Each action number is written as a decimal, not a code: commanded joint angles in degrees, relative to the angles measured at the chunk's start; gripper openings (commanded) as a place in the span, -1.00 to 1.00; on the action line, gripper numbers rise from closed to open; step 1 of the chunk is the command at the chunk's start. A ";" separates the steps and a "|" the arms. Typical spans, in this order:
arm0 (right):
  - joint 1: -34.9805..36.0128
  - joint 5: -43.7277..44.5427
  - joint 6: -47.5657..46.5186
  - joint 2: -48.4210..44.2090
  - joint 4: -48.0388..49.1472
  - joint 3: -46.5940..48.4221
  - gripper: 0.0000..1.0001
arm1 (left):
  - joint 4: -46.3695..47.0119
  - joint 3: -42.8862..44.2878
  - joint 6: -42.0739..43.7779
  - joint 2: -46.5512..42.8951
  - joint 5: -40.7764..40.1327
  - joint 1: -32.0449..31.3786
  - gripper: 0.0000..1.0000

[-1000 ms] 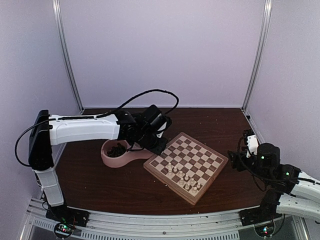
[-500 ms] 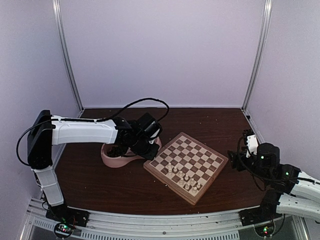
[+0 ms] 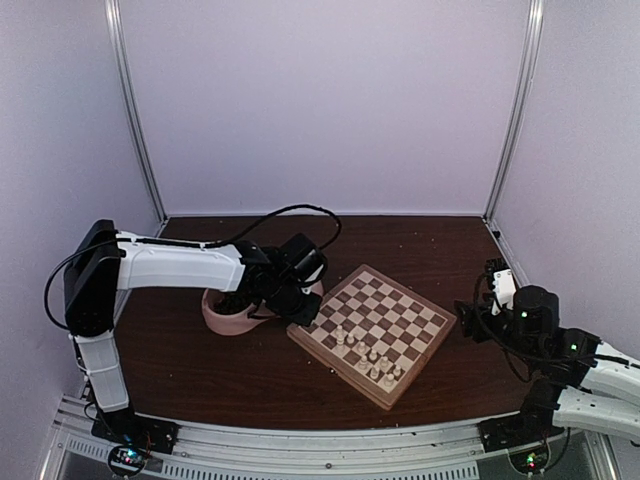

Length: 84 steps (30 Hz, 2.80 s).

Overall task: Set up the chess pieces on the board
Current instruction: Place the rook at a1, then pick up the chess pile from the storage box.

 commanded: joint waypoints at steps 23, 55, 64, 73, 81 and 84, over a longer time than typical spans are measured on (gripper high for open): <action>0.06 1.11 0.68 -0.16 0.72 0.26 0.51 | 0.30 -0.04 -1.23 2.24 -0.09 -0.19 -0.70; 0.06 0.52 0.50 0.60 1.20 0.35 0.51 | -6.58 6.28 3.62 -5.33 -2.40 4.87 0.42; 0.06 0.54 0.50 0.54 1.17 0.35 0.52 | -11.78 12.32 6.97 -0.82 0.74 13.41 -0.03; 0.01 0.63 0.59 0.95 1.24 0.43 0.52 | -16.10 23.31 10.35 10.53 3.77 16.21 -0.27; 0.05 0.90 0.59 1.07 1.29 0.48 0.52 | -18.68 30.30 11.84 17.80 4.37 16.51 -0.31; 0.03 0.95 0.52 1.07 1.31 0.51 0.52 | -18.64 31.91 12.16 19.82 4.54 16.50 -0.31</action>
